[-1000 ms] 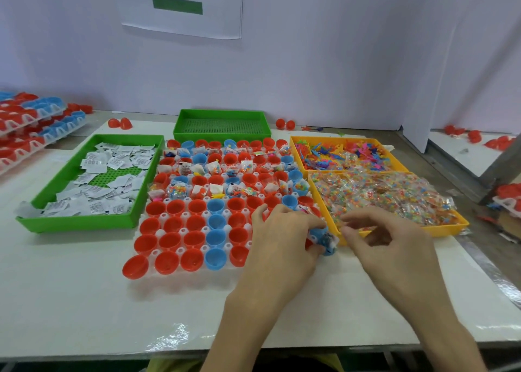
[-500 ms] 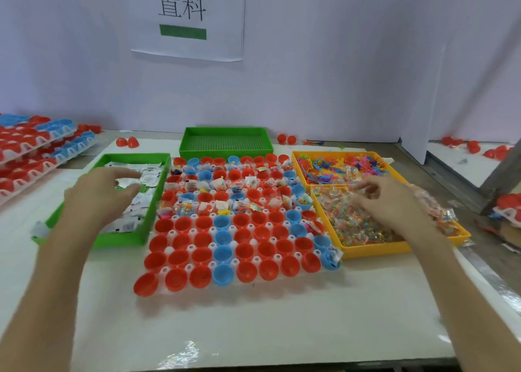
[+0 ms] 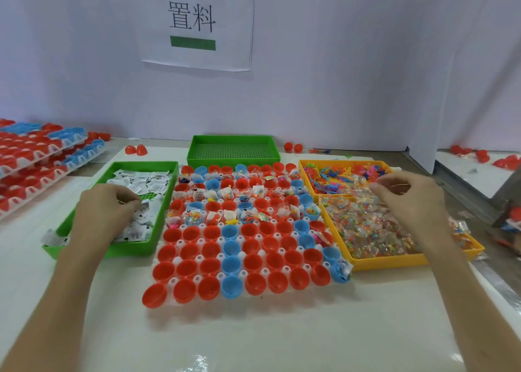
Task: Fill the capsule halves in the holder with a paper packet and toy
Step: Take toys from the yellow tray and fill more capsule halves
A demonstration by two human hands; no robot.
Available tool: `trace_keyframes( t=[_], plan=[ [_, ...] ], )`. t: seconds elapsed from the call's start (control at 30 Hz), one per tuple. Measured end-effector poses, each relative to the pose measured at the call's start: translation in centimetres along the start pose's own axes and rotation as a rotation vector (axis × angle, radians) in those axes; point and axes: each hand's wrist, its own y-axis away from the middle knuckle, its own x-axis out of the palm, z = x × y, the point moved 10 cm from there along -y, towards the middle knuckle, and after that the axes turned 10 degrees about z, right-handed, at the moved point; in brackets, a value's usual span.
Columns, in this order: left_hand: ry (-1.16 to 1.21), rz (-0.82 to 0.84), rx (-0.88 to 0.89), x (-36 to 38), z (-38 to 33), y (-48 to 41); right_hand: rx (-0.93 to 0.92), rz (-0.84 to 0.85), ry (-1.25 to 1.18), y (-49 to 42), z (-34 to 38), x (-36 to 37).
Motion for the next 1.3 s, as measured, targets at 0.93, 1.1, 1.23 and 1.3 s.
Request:
trace_keyframes(
  t=[0.93, 1.1, 1.23, 1.3],
  plan=[
    [1.171, -0.08, 0.293, 0.7, -16.4, 12.5, -0.191, 0.103, -0.817, 7.7, 13.5, 1.5],
    [1.37, 0.031, 0.21, 4.1, -17.5, 14.2, -0.282, 0.251, -0.892, 9.1, 16.4, 3.3],
    [1.212, 0.048, 0.323, 3.2, -18.3, 14.6, -0.25, 0.337, -0.935, 8.9, 16.3, 4.4],
    [1.16, 0.074, 0.375, 2.9, -18.4, 14.7, -0.235, 0.388, -0.945, 9.0, 16.4, 5.1]
  ],
)
